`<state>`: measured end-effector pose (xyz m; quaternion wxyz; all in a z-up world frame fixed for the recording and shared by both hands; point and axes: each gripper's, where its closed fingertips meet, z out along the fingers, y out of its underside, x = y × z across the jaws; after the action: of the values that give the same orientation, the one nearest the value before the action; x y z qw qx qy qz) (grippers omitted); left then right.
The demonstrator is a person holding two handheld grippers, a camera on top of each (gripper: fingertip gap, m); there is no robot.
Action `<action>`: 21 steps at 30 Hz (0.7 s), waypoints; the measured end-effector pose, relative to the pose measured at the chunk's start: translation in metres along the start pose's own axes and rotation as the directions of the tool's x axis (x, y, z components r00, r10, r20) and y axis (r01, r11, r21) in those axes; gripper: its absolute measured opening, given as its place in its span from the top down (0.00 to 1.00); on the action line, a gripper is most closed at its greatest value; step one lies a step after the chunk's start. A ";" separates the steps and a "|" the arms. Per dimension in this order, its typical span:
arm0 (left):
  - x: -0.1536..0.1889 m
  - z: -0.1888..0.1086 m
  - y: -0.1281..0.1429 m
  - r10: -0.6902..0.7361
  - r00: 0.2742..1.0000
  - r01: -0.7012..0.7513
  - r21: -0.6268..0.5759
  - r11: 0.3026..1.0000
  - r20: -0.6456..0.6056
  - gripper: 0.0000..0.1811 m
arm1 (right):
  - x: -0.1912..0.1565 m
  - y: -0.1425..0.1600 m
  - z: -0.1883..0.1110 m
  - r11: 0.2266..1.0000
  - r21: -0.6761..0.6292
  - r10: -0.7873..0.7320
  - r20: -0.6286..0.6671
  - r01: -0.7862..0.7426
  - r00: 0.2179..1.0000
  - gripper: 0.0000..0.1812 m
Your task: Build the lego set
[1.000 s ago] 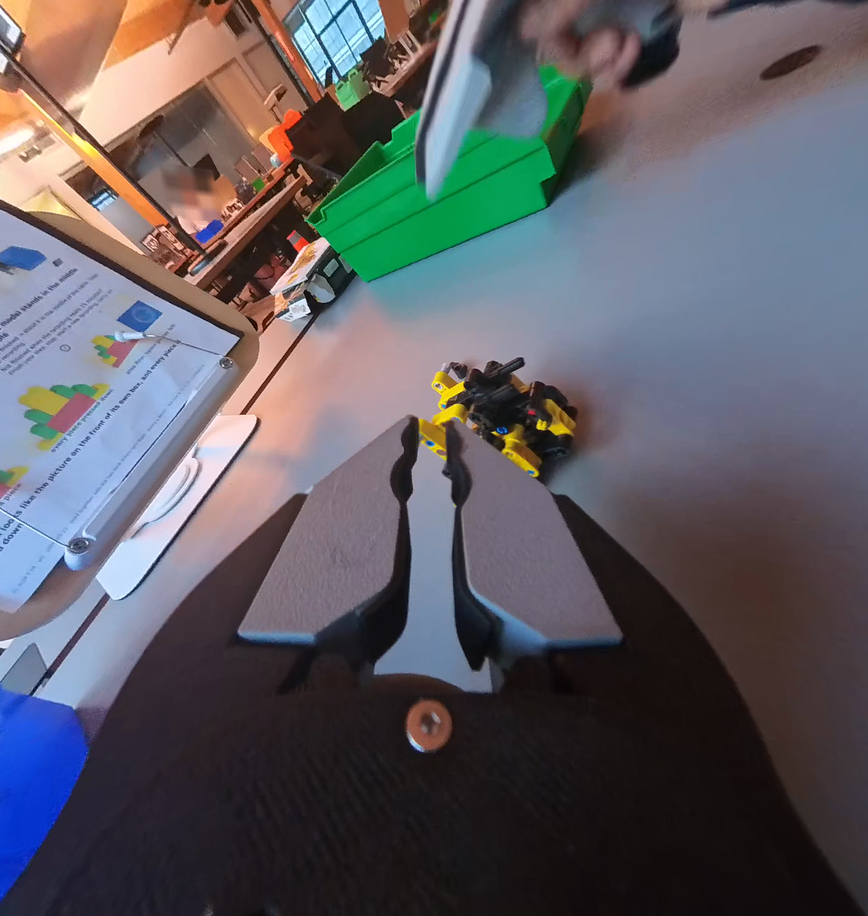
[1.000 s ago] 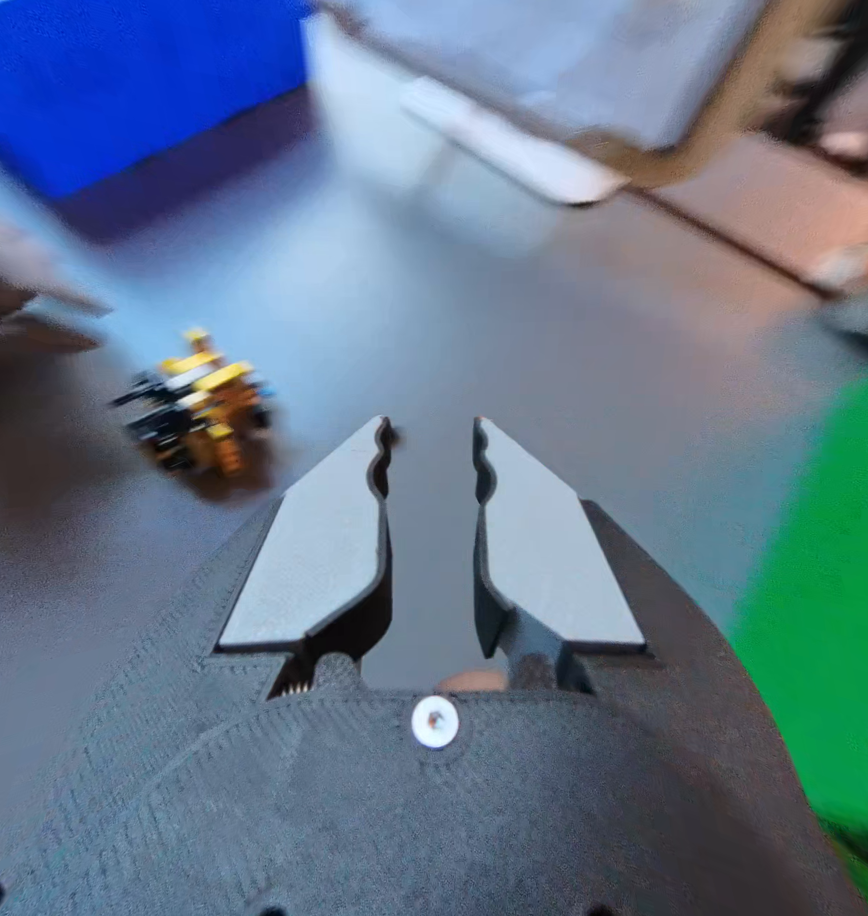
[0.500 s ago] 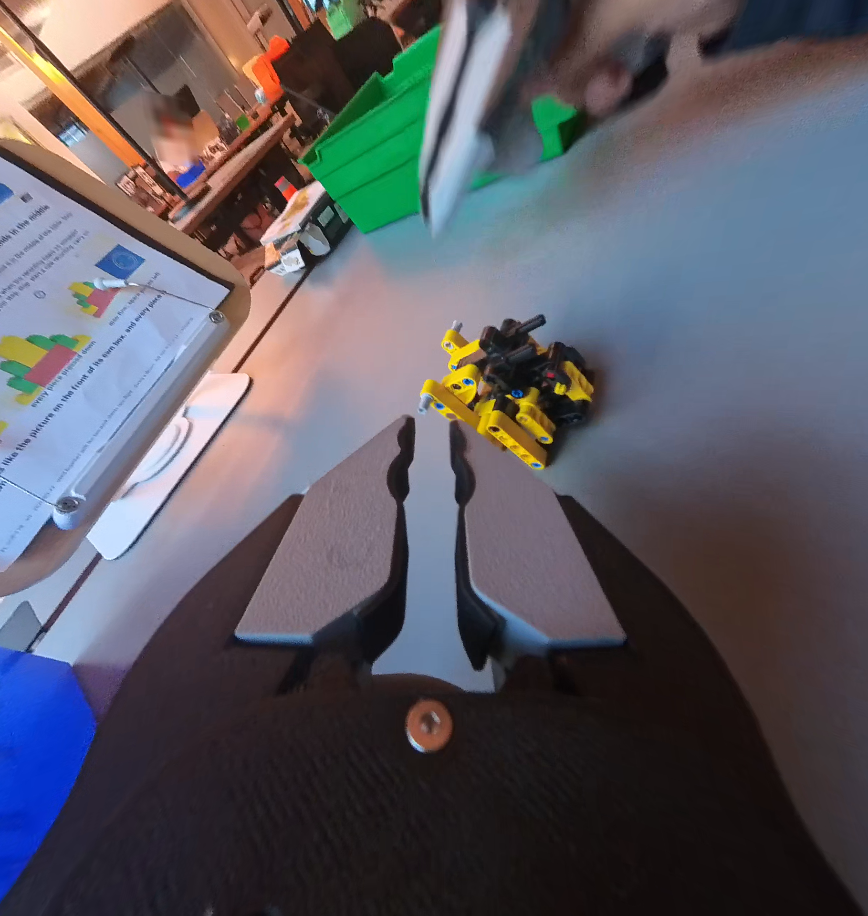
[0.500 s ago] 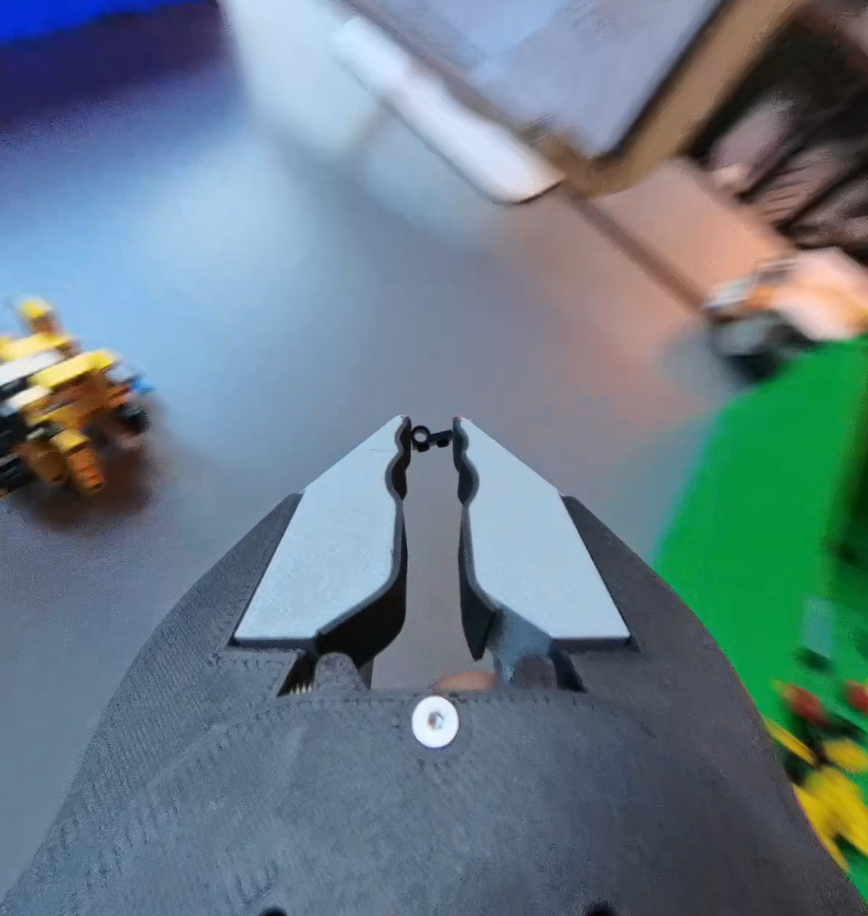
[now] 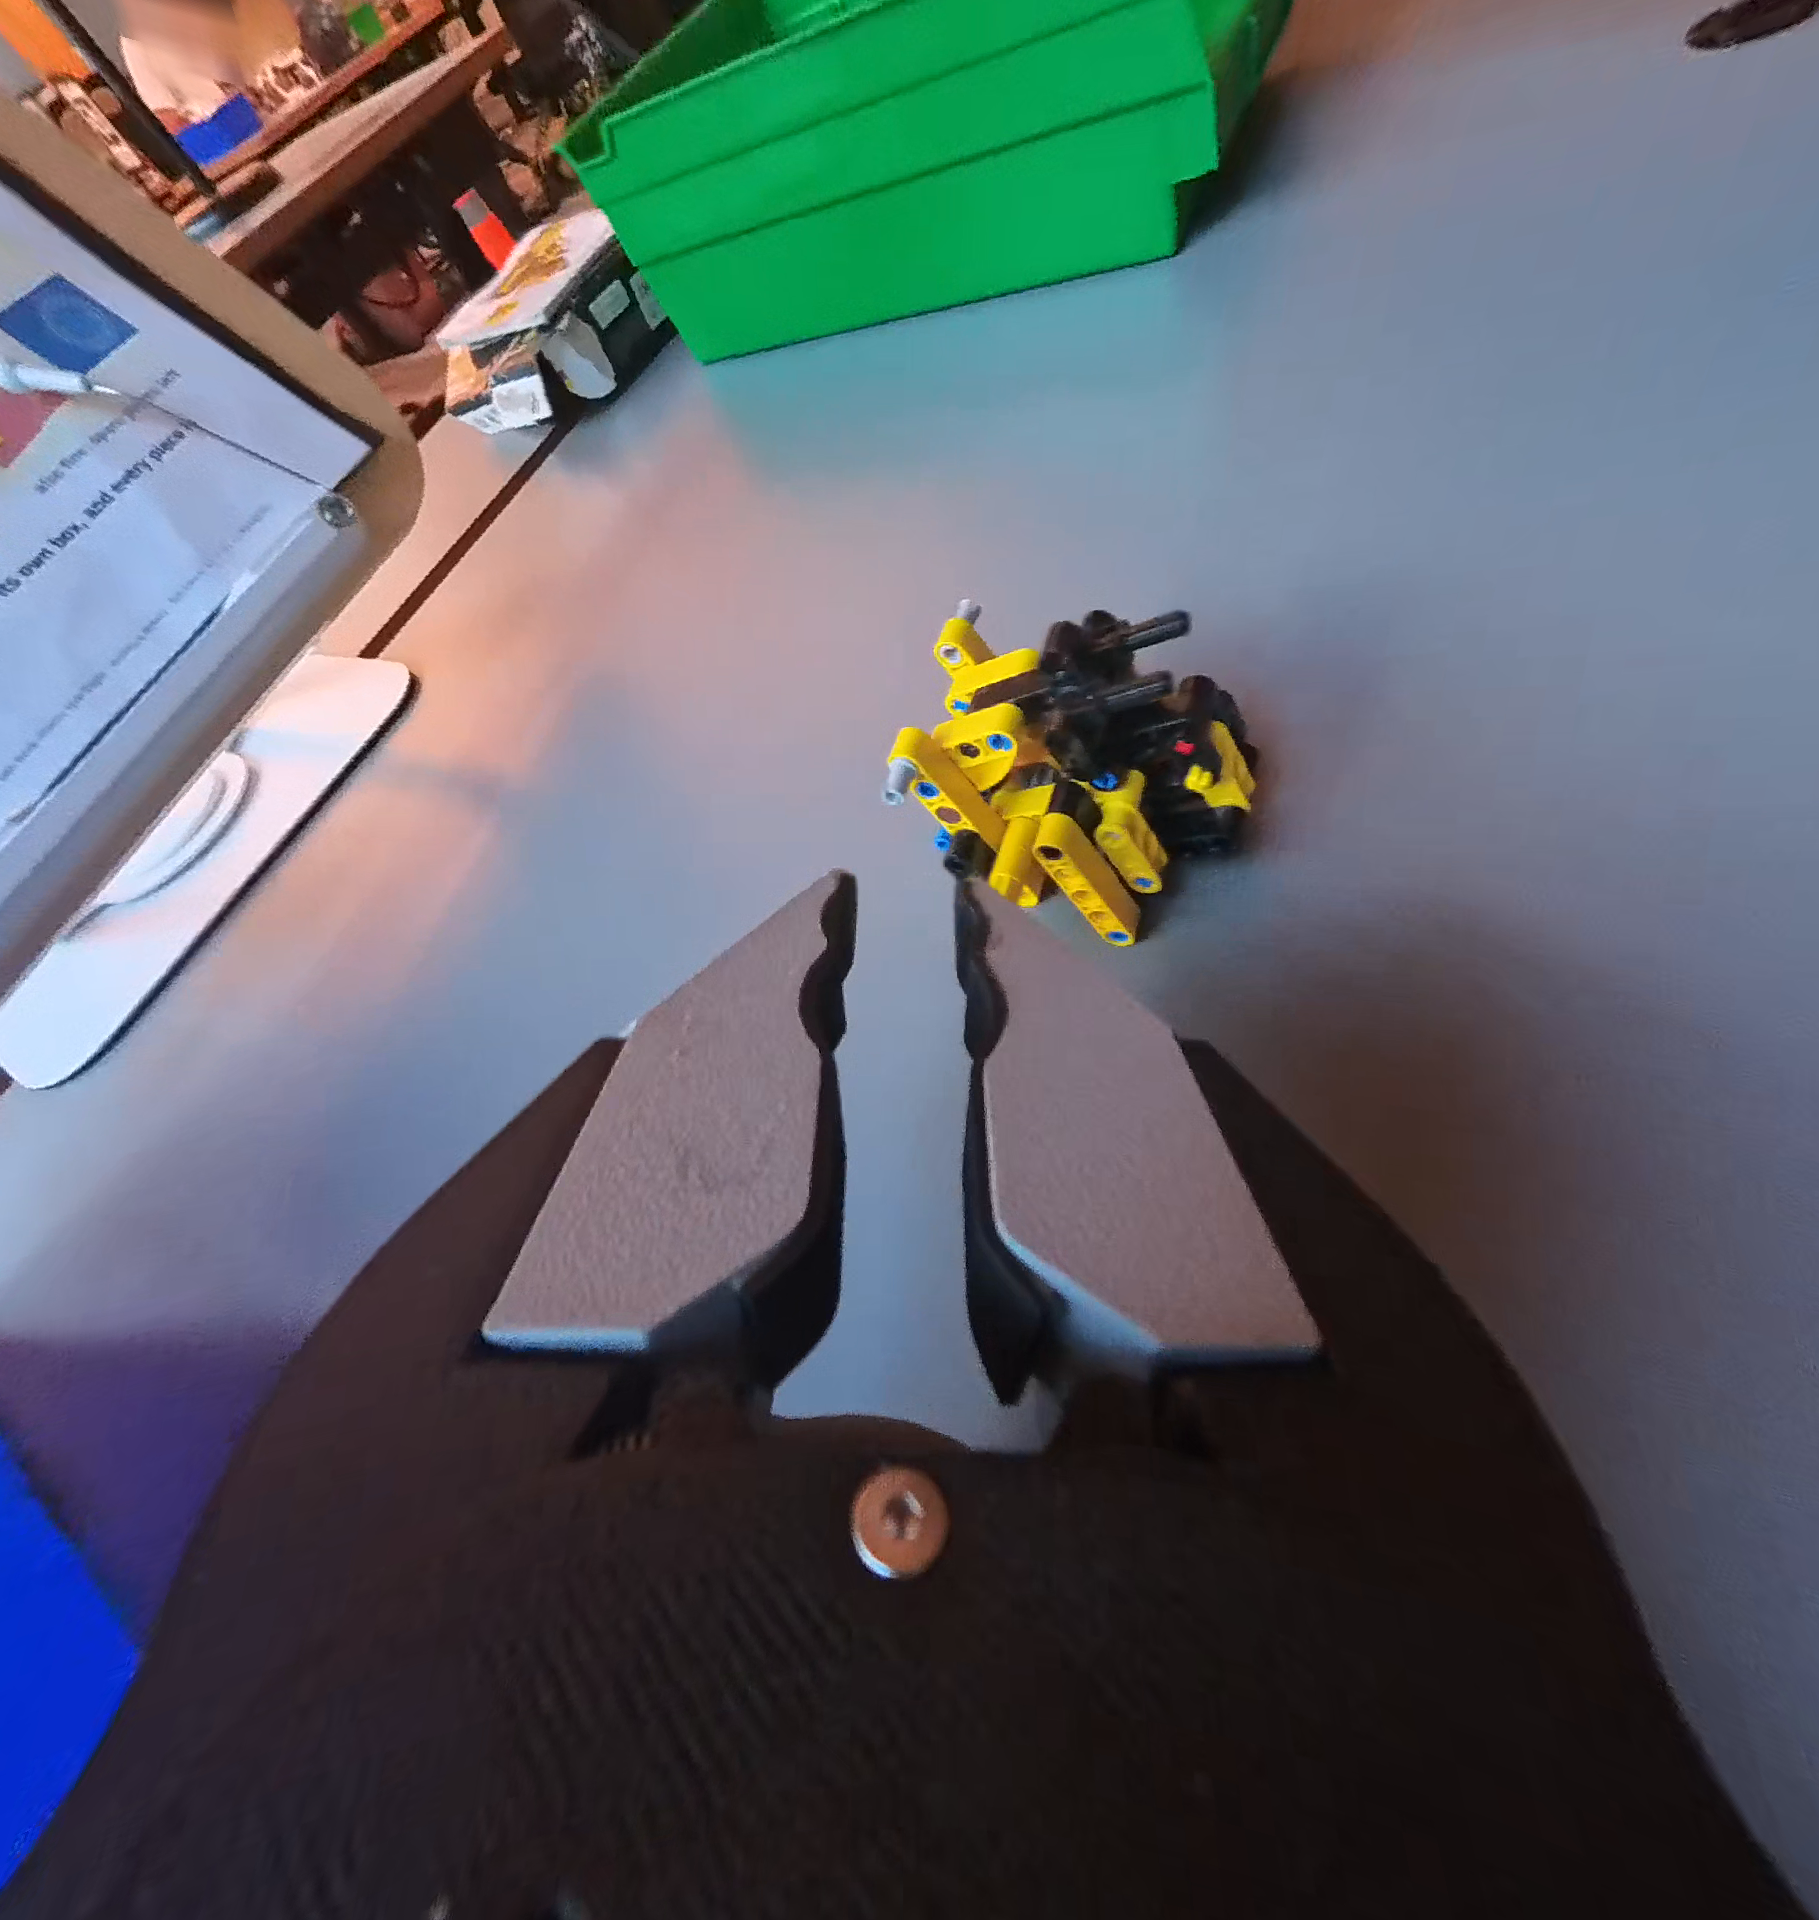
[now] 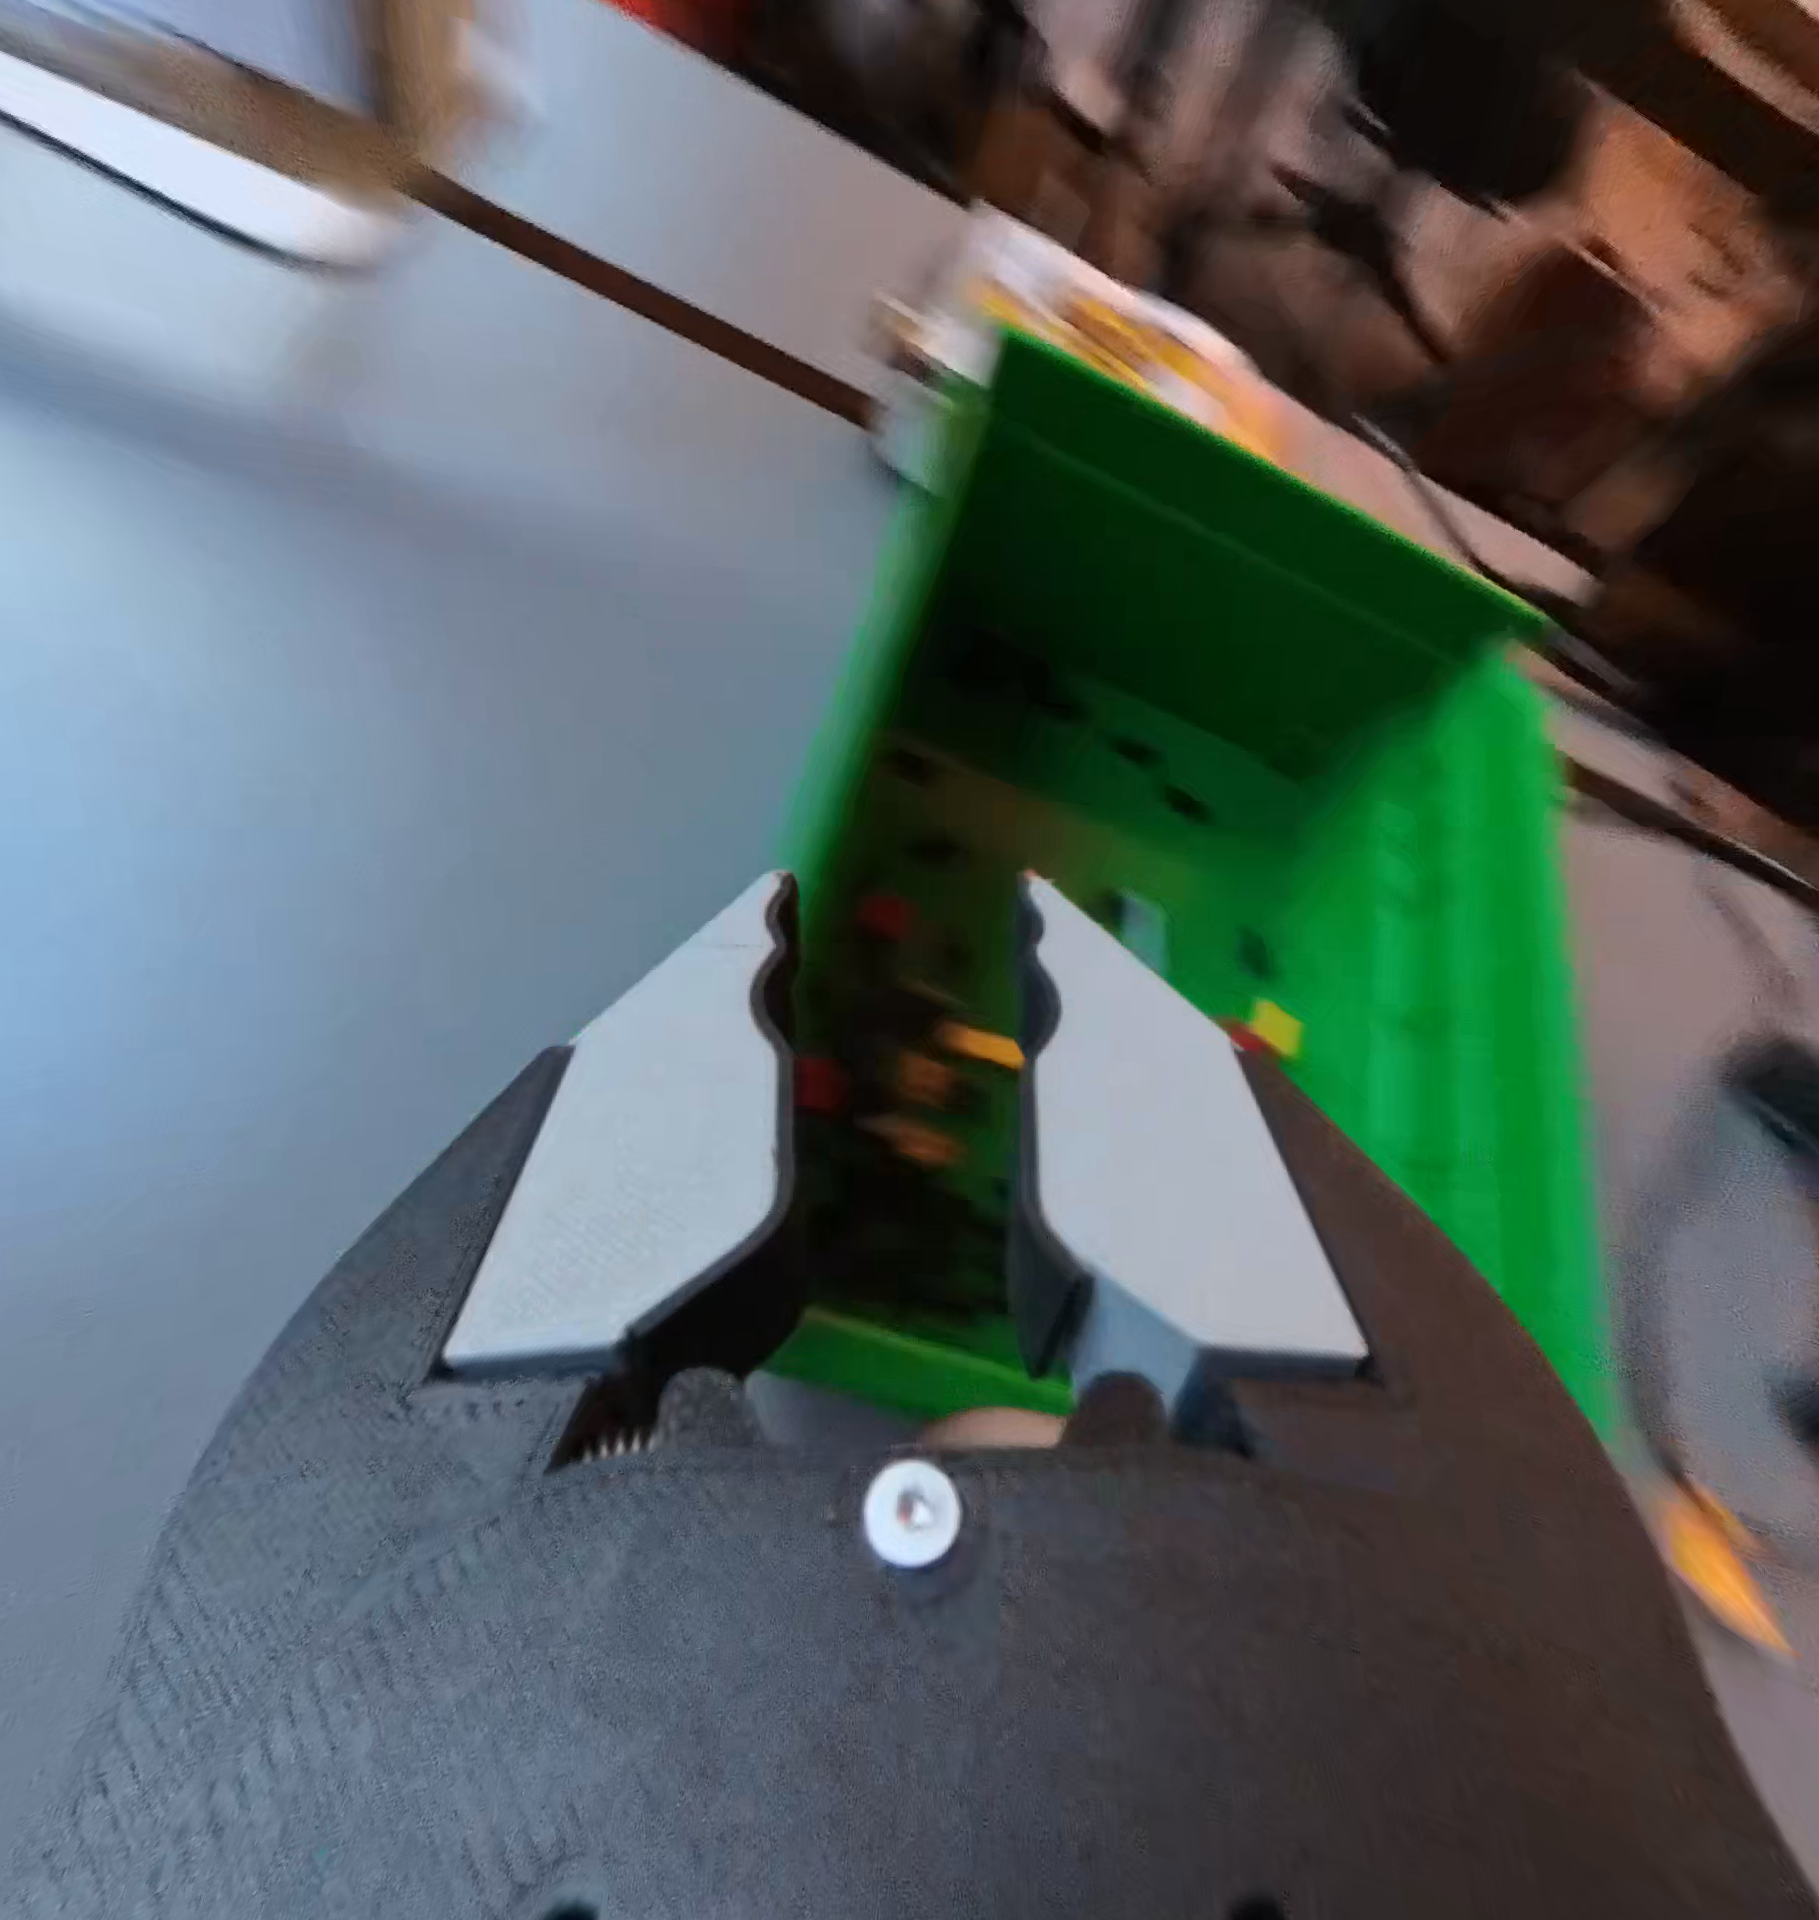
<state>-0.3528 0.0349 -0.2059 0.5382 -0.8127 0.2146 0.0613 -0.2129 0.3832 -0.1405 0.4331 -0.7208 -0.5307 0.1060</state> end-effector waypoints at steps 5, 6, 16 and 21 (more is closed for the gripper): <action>-0.001 0.003 -0.007 -0.054 0.997 0.056 0.037 0.998 -0.056 0.90 | -0.211 -0.023 -0.053 0.943 0.295 -0.313 0.641 0.151 0.701 0.79; 0.000 0.005 -0.007 -0.066 0.995 0.068 0.033 0.997 -0.077 0.90 | -0.242 -0.016 -0.053 0.926 0.319 -0.370 0.675 0.200 0.638 0.78; 0.008 0.030 -0.012 -0.142 0.956 0.143 -0.016 0.990 -0.255 0.93 | -0.329 -0.004 -0.046 0.878 0.418 -0.473 0.830 0.233 0.295 0.88; 0.011 0.028 -0.016 -0.191 0.921 0.201 -0.007 0.980 -0.341 0.97 | -0.327 -0.003 -0.054 0.868 0.461 -0.492 0.847 0.183 0.202 0.98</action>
<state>-0.3323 0.0624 -0.2077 0.5078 -0.8208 0.2227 -0.1369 -0.3171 0.0758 -0.2061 0.1345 -0.3141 -0.8072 0.4813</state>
